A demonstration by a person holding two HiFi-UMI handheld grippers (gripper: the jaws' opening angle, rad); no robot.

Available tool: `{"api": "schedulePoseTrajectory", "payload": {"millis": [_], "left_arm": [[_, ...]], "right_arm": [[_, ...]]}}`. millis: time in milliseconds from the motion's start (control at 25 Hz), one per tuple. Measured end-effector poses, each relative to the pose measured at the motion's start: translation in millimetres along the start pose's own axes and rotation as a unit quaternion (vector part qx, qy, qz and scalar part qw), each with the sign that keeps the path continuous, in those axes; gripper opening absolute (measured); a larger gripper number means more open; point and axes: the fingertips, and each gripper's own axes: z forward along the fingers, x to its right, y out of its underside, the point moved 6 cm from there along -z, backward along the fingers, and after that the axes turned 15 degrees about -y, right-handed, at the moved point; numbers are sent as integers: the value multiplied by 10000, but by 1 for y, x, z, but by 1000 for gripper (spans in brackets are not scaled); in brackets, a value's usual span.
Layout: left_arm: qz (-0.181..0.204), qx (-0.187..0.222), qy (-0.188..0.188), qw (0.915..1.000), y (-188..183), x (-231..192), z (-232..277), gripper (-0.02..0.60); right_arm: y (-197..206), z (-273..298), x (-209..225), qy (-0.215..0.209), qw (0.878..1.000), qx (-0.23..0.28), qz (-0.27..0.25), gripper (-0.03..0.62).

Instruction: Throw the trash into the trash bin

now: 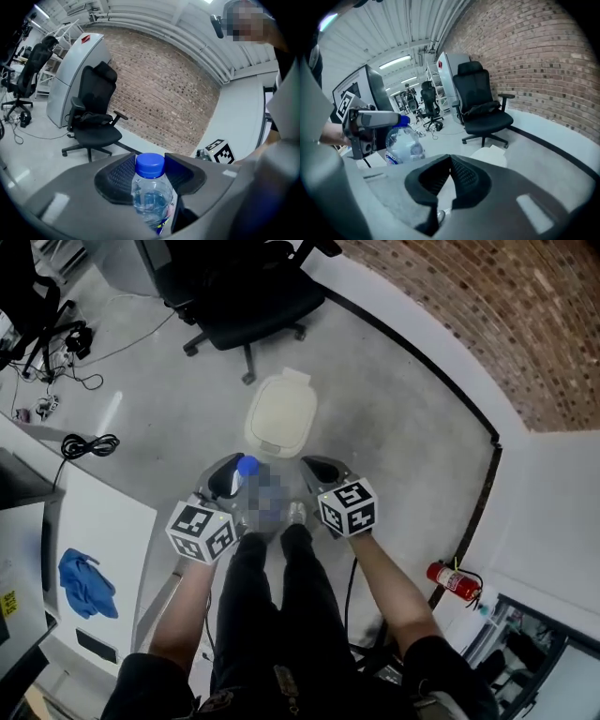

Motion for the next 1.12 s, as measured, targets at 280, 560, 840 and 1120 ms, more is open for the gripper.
{"api": "schedulePoseTrajectory", "payload": {"millis": [280,560,840,1120], "left_arm": [[-19,-120,-283,9995,51,-49,54,198],[-77,-372,-605,9974,95,-97,98,198],[-24,-623,-732,9954,128,-124,119,198],[12,-668,-767,9948,133,-136,123,198]], "right_arm": [[86,115,77,-414,9976,-513,226,3],[156,188,125,-401,9928,-885,705,3],[184,216,135,-205,9914,-961,867,3],[185,223,133,-48,9920,-1059,691,3]]}}
